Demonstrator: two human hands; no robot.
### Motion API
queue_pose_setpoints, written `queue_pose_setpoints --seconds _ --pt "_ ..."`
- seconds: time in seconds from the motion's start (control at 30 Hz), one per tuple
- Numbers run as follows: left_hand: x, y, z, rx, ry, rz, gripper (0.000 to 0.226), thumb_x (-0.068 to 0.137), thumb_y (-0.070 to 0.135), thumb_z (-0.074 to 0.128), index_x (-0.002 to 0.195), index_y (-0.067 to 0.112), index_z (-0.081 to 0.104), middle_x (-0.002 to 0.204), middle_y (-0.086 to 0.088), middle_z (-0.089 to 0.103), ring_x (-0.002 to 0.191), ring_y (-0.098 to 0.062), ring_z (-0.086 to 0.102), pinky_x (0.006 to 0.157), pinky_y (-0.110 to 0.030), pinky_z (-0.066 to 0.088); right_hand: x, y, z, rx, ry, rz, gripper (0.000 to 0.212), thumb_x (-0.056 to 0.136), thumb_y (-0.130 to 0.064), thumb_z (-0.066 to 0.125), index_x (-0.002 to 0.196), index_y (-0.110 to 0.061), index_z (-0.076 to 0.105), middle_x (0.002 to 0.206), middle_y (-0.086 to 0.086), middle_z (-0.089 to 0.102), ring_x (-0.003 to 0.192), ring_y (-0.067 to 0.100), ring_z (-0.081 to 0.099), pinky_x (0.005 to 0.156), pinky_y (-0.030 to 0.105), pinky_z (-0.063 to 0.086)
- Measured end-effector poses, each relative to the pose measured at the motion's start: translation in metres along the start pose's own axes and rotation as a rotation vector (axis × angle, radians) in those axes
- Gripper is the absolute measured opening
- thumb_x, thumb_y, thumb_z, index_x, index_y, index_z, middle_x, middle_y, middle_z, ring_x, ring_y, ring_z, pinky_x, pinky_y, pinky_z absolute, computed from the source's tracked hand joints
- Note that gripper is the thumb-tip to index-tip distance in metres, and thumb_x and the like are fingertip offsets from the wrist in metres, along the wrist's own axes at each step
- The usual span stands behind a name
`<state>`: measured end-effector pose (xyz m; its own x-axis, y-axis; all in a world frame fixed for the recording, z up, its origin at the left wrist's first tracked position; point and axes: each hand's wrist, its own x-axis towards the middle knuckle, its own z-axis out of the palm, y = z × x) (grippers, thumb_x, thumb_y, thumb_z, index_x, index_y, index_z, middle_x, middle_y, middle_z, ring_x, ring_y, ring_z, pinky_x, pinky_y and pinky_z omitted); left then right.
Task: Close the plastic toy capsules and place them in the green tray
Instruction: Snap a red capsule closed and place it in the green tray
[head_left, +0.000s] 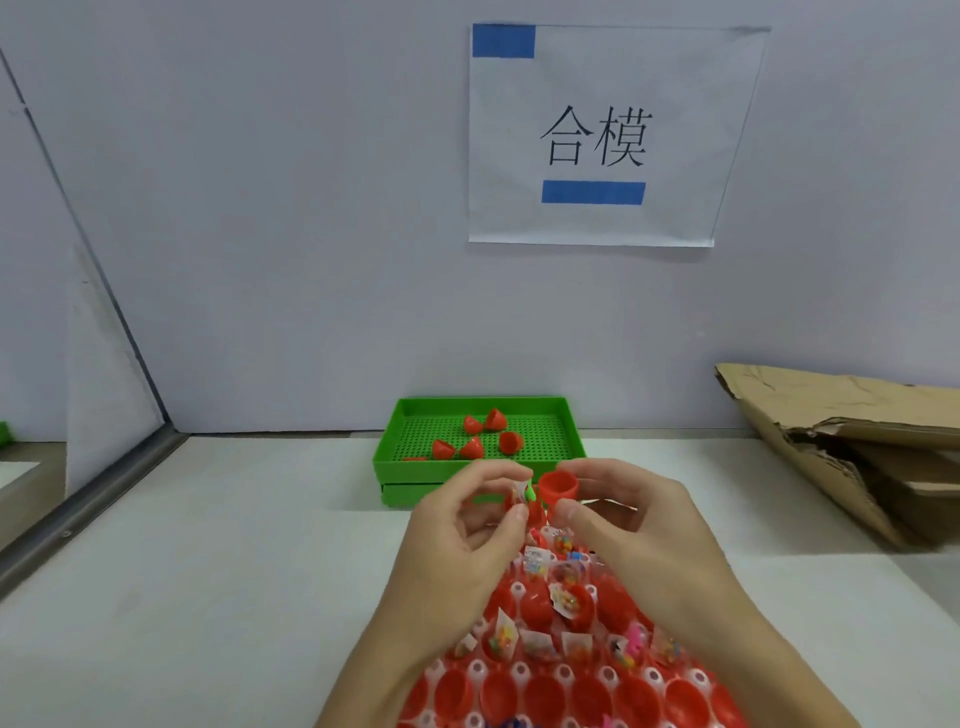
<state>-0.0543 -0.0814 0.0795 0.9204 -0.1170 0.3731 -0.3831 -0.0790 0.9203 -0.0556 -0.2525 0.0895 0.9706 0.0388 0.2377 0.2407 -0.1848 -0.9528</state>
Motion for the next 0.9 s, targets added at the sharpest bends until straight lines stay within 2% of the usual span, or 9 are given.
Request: queue_pose_setpoints --seconds 0.13,0.23,0.47,0.63,0.77,0.9 --pt "0.019 0.006 0.002 -0.017 0.000 0.021 0.024 0.085 0.014 0.076 0.103 0.027 0.070 0.096 0.003 0.069 0.088 -0.017 0.073 0.077 -0.026 0.059 0.011 -0.008 -0.004 0.004 0.018 -0.076 0.021 0.087 -0.008 0.073 0.099 -0.025 0.073 0.088 -0.011 0.077 0.079 0.006 0.074 0.065 0.012 0.052" --pt "0.024 0.009 0.008 0.008 0.089 0.067 0.015 0.086 0.019 0.074 0.097 0.028 0.070 0.093 0.005 0.069 0.084 -0.012 0.072 0.071 -0.023 0.059 0.014 -0.012 -0.007 -0.008 0.025 -0.140 0.024 0.085 -0.006 0.074 0.095 -0.028 0.074 0.088 -0.011 0.077 0.077 0.007 0.074 0.065 0.011 0.052" --pt "0.024 0.018 0.014 -0.001 0.159 0.091 0.018 0.091 0.008 0.067 0.094 0.025 0.072 0.092 0.007 0.071 0.088 -0.008 0.071 0.076 -0.023 0.059 0.013 -0.018 -0.010 -0.004 0.026 -0.178 0.025 0.084 -0.006 0.076 0.094 -0.028 0.074 0.087 -0.011 0.077 0.077 0.006 0.074 0.065 0.011 0.053" --pt "0.023 0.022 0.011 -0.056 0.154 0.046 0.027 0.084 0.018 0.075 0.106 0.032 0.066 0.104 0.014 0.073 0.099 -0.004 0.070 0.082 -0.024 0.058 0.012 -0.022 -0.015 0.006 0.031 -0.179 0.025 0.082 -0.007 0.076 0.098 -0.027 0.074 0.089 -0.012 0.077 0.080 0.006 0.073 0.069 0.013 0.054" --pt "0.023 0.027 0.006 -0.020 0.105 0.087 0.030 0.075 0.023 0.079 0.103 0.025 0.070 0.099 0.014 0.074 0.095 -0.002 0.070 0.078 -0.014 0.055 0.011 -0.024 -0.017 0.015 0.012 -0.182 0.022 0.083 -0.007 0.076 0.098 -0.024 0.074 0.090 -0.009 0.077 0.081 0.008 0.073 0.069 0.015 0.055" --pt "0.023 0.030 0.005 0.013 0.078 0.113 0.033 0.072 0.015 0.082 0.101 0.024 0.070 0.097 0.014 0.074 0.093 -0.001 0.070 0.076 -0.008 0.052 0.011 -0.026 -0.021 0.049 -0.014 -0.184 0.024 0.083 0.000 0.074 0.097 -0.019 0.073 0.090 -0.006 0.078 0.083 0.008 0.074 0.069 0.013 0.054"
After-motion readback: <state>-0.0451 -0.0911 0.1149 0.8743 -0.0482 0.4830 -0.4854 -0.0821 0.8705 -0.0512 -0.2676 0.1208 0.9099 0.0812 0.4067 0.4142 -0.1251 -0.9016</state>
